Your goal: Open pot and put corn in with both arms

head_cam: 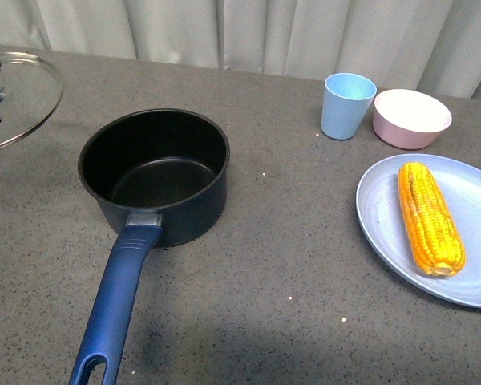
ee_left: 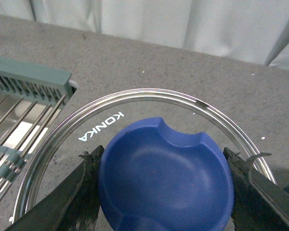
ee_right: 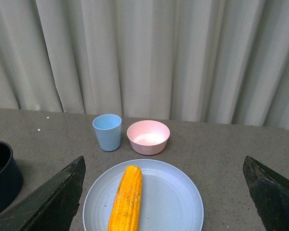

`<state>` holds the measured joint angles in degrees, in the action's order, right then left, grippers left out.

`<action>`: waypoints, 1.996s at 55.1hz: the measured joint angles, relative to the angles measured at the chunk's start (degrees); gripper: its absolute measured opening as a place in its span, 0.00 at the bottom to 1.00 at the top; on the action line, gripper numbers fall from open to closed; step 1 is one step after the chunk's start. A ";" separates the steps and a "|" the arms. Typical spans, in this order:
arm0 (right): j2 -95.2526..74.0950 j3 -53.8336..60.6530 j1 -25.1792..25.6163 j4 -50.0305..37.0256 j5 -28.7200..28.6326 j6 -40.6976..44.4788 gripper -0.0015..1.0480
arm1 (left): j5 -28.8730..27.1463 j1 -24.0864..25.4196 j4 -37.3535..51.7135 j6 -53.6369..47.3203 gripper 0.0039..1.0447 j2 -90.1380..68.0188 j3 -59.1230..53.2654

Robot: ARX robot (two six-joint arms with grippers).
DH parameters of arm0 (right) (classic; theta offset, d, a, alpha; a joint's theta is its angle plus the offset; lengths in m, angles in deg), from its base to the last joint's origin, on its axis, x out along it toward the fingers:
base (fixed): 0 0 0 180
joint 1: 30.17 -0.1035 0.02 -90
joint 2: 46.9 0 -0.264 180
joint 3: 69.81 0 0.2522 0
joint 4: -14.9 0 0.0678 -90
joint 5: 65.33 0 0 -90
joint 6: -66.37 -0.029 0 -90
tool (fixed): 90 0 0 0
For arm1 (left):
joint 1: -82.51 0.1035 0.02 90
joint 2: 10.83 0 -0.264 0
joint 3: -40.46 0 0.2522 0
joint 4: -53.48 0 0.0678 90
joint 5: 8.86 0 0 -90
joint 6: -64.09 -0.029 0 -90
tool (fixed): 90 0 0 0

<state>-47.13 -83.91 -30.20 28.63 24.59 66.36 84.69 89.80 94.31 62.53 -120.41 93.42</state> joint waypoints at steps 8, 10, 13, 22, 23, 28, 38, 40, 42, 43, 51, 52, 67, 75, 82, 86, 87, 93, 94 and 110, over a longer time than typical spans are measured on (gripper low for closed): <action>0.00 0.00 0.00 0.00 0.00 0.00 0.91 | 1.73 1.77 3.04 -0.77 0.61 -4.83 0.17; 0.00 0.00 0.00 0.00 -0.02 0.00 0.91 | 2.08 1.88 3.50 -0.72 0.61 -5.95 0.46; 0.00 0.00 0.00 0.00 0.00 0.02 0.91 | 2.49 1.90 4.20 -0.52 0.61 -8.04 1.20; 0.00 0.00 0.00 0.00 0.00 0.00 0.91 | 2.97 1.79 5.35 0.85 0.61 -12.41 2.91; 0.00 0.00 0.00 0.00 0.00 0.00 0.91 | 2.99 1.77 5.35 0.94 0.61 -12.92 3.08; 0.00 0.00 0.00 0.00 -0.02 0.00 0.91 | 2.84 1.73 5.01 1.25 0.61 -14.78 3.65; 0.00 0.00 0.00 0.00 -0.02 0.00 0.91 | 2.84 1.53 3.54 1.22 0.61 -18.08 5.40; 0.00 0.00 0.00 0.00 0.00 0.00 0.91 | 2.82 1.44 3.30 1.20 0.61 -18.36 5.75; 0.00 0.00 0.00 0.00 0.00 0.00 0.91 | 2.80 1.33 2.95 1.18 0.61 -18.62 6.10; 0.00 0.00 0.00 0.00 0.00 0.00 0.91 | 2.80 1.29 2.86 1.18 0.61 -18.67 6.16; 0.00 0.00 0.00 0.00 -0.02 0.00 0.91 | 2.62 0.76 1.86 0.04 0.61 -19.19 6.38; 0.00 0.00 0.00 0.00 -0.02 0.00 0.91 | 2.60 0.72 1.77 -0.02 0.64 -19.23 6.36; 0.00 0.00 0.00 0.00 0.00 0.00 0.91 | 2.27 0.74 1.20 -0.77 0.94 -18.12 5.84; 0.00 0.00 0.00 0.00 0.00 0.00 0.91 | 0.90 0.83 0.92 -0.24 0.94 -13.09 3.52; 0.00 0.00 0.00 0.00 0.00 0.00 0.91 | -0.57 1.20 1.07 1.42 0.94 -3.43 -0.81; 0.00 0.00 0.00 0.00 0.00 0.00 0.91 | -3.98 1.03 -0.44 2.01 0.94 3.21 -2.51; 0.00 0.00 0.00 0.00 0.00 0.00 0.91 | -4.61 0.96 -1.01 2.27 0.94 4.07 -2.71; 0.00 0.00 0.00 0.00 0.00 0.00 0.91 | -8.74 -0.28 -7.74 4.96 0.94 15.32 -5.62; 0.00 0.00 0.00 0.00 -0.02 0.00 0.91 | -8.52 -0.44 -7.93 4.76 0.93 17.20 -6.54; 0.00 0.00 0.00 0.00 0.00 0.00 0.91 | 1.05 -2.58 5.33 2.25 0.45 32.30 -22.25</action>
<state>-47.13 -83.91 -30.20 28.63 24.59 66.36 85.74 87.22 99.64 64.78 -88.10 71.17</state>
